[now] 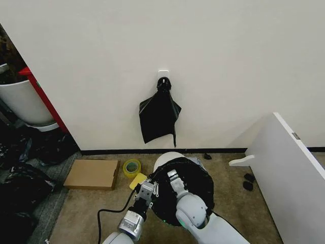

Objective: Place the garbage bag over the trash bin.

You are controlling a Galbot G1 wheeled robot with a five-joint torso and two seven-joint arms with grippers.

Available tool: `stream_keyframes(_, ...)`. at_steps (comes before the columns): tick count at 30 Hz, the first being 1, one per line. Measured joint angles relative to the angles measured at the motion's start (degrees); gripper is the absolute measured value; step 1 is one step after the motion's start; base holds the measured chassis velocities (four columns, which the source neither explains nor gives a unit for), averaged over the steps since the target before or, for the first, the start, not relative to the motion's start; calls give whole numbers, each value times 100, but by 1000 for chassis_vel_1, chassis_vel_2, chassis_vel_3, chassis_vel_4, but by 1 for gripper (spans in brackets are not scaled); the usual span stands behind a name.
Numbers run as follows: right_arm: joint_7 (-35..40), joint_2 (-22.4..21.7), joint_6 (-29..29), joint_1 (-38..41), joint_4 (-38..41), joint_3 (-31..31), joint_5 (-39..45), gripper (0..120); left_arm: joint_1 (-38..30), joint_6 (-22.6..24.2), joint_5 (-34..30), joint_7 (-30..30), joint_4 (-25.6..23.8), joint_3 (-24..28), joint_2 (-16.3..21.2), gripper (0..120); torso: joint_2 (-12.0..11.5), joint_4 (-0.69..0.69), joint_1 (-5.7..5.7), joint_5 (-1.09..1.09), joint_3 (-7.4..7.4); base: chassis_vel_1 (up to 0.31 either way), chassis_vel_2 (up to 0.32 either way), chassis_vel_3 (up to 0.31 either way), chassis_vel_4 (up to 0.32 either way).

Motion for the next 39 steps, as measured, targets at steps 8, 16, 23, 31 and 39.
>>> stream_keyframes(8,-2,204,293,140,-250,33,3,0,59,-27,46,-1,10,30,23,1,0,2,0,0,0,0,0,0,0)
stream_keyframes(16,50,-75,119,-118,-128,11,-116,0,95,-50,4,-13,37,3,-50,1,0,-1,0,-1,0,0,0,0,0)
stream_keyframes(23,-42,-2,216,-150,195,88,9,0,73,30,-226,-49,52,-17,-82,1,0,2,0,0,0,0,0,0,0)
stream_keyframes(31,-418,-388,178,-755,1335,427,238,23,-229,568,-1361,-196,124,-130,-96,1,0,1,0,1,0,0,0,0,0)
stream_keyframes(39,-1099,-541,720,-2121,2792,1784,564,53,-677,1561,-3499,-657,231,-522,-173,1,0,-1,0,0,0,0,0,0,0)
